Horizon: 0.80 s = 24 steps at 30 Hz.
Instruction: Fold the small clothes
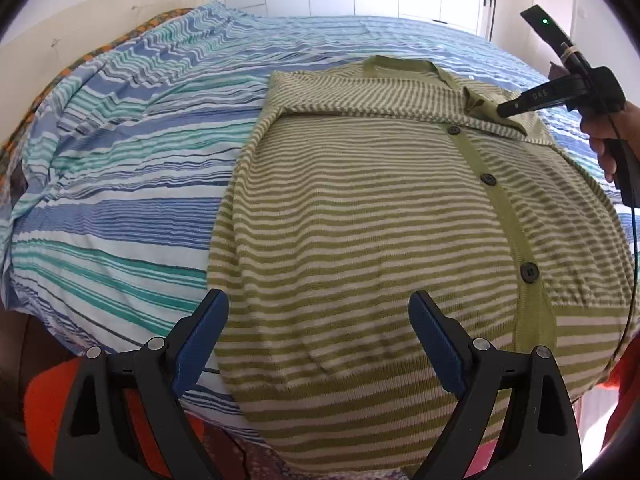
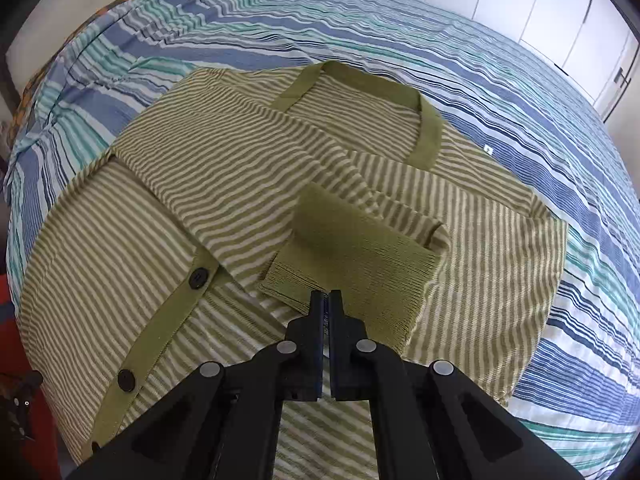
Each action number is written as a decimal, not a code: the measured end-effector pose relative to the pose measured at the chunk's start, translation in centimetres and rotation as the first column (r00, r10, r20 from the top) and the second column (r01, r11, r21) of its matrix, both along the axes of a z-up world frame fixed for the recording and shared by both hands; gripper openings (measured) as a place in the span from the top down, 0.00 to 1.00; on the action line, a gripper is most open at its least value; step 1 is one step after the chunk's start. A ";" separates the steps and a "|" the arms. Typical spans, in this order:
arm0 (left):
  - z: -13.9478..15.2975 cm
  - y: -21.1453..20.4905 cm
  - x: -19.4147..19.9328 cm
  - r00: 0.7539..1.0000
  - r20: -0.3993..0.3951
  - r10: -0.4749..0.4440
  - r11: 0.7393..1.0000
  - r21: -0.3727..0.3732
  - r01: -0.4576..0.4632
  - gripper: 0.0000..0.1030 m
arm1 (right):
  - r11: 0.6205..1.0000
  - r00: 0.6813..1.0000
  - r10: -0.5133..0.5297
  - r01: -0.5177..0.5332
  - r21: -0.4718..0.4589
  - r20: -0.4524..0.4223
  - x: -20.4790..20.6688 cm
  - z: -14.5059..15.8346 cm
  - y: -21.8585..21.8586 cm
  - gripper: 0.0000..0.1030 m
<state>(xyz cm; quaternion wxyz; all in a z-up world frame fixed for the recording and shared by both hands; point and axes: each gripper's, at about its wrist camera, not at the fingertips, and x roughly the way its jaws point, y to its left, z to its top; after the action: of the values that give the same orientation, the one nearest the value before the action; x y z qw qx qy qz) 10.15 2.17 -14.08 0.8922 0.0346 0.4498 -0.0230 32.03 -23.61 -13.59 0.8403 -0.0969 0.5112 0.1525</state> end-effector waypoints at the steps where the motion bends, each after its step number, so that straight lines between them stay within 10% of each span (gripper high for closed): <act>1: 0.0 0.3 0.1 1.000 -0.003 0.005 1.000 -0.015 -0.005 0.10 | 0.994 0.996 -0.079 0.077 0.076 0.028 -0.2 1.0 -2.0 0.98; 4: 0.1 0.6 0.2 1.000 0.001 0.006 0.999 -0.045 -0.006 0.10 | 0.888 0.928 -0.372 0.353 0.294 0.010 -2.5 2.7 -9.7 0.98; 10: -0.4 -0.1 0.2 1.000 -0.018 -0.006 0.999 -0.031 0.006 0.10 | 0.713 0.774 -0.613 0.628 0.310 -0.159 -7.0 -0.3 -18.7 0.88; 19: -1.9 -2.0 -0.4 0.994 -0.081 -0.075 0.996 0.048 0.079 0.10 | 0.839 0.917 -0.399 0.373 0.396 -0.018 -11.3 3.9 -12.9 0.36; 24: -2.4 -1.3 -1.0 0.980 -0.172 -0.101 0.995 0.003 0.103 0.10 | 0.921 0.974 -0.219 0.227 0.317 -0.062 -15.9 0.9 -7.5 0.30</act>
<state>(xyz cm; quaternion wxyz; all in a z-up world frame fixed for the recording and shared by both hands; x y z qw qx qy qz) 9.11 0.88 -16.53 0.8475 0.0606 0.5229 -0.0688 16.09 -31.10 -12.65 0.8501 0.1021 0.4976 0.1386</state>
